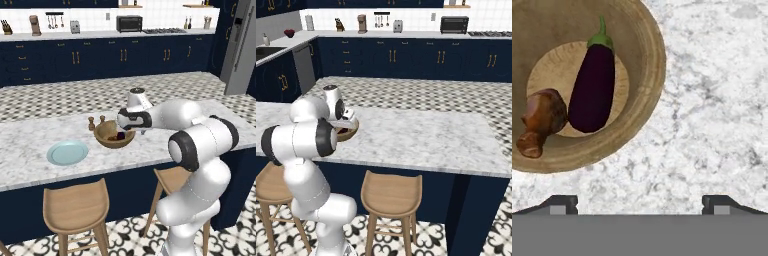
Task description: Pick the chicken drumstick and eggplant from their plates and place them in the bowl. Then put the bowl in the fridge.
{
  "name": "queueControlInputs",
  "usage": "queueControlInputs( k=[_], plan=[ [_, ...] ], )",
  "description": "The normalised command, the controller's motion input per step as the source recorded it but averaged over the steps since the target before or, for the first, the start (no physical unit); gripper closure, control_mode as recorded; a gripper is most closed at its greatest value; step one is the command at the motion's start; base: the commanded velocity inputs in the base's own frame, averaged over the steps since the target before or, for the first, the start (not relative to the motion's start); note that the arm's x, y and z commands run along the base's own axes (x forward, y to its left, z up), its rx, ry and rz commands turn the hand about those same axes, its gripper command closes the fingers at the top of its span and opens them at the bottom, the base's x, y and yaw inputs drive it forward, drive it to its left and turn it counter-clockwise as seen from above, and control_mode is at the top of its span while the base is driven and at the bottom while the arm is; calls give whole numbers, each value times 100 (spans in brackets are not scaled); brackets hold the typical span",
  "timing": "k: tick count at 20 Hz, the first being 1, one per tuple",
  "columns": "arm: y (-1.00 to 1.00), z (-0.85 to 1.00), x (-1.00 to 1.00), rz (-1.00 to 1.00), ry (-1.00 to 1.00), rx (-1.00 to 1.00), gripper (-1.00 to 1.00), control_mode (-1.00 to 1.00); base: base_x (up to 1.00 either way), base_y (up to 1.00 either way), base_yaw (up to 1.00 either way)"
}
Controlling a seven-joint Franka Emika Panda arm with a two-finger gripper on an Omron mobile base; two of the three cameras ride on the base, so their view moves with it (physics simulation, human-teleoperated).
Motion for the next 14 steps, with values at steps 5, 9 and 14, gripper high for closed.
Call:
queueControlInputs(
  k=[5,9,14],
  plan=[
    [-49,-11,77,-11,-1,14,-100,-100,0,0,0],
    [-4,-15,77,-5,0,14,-100,-100,0,0,0],
    [7,-25,36,-3,0,5,-100,-100,0,0,0]
  ],
)
